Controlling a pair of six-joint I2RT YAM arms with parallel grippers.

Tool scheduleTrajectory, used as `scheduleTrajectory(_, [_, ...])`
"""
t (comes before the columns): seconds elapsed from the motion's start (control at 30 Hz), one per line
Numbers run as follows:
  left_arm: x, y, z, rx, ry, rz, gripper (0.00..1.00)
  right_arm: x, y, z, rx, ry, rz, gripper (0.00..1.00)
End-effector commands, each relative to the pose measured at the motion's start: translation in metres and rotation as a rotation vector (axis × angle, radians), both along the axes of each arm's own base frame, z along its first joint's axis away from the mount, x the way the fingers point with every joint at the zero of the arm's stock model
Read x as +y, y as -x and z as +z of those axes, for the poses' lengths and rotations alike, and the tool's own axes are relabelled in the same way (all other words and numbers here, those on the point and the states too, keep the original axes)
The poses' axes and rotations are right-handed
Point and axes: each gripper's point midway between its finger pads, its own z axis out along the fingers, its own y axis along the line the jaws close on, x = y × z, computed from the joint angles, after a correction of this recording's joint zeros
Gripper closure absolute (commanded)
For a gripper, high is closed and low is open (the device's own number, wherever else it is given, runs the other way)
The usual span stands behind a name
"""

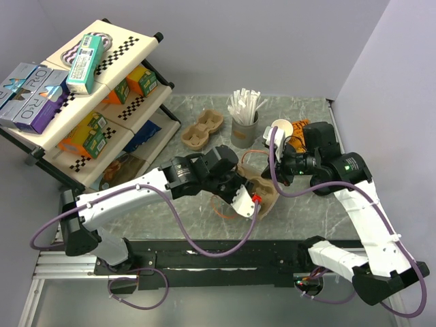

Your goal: Pack the takeout coffee

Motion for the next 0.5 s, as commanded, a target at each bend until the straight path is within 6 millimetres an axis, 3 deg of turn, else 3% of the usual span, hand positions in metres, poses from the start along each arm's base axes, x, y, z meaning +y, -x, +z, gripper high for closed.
scheduleTrajectory(0.0, [0.011,0.009,0.013,-0.033,0.061,-0.026,0.99,0.000,0.003,-0.004,-0.002,0.002,0.001,1.00])
scheduleTrajectory(0.07, [0.011,0.011,0.033,-0.064,0.159,-0.023,0.99,0.001,0.005,-0.003,-0.002,-0.004,0.008,1.00])
scheduleTrajectory(0.1, [0.013,0.013,0.027,-0.064,0.161,-0.027,0.99,0.001,0.005,-0.002,-0.004,-0.006,0.010,1.00])
scheduleTrajectory(0.23, [0.014,0.012,0.039,-0.054,0.226,0.009,0.99,0.000,0.005,-0.003,-0.012,0.005,0.018,1.00])
scheduleTrajectory(0.47, [0.009,-0.001,0.028,-0.072,0.193,0.049,0.99,0.001,0.011,-0.001,-0.022,0.003,0.056,1.00])
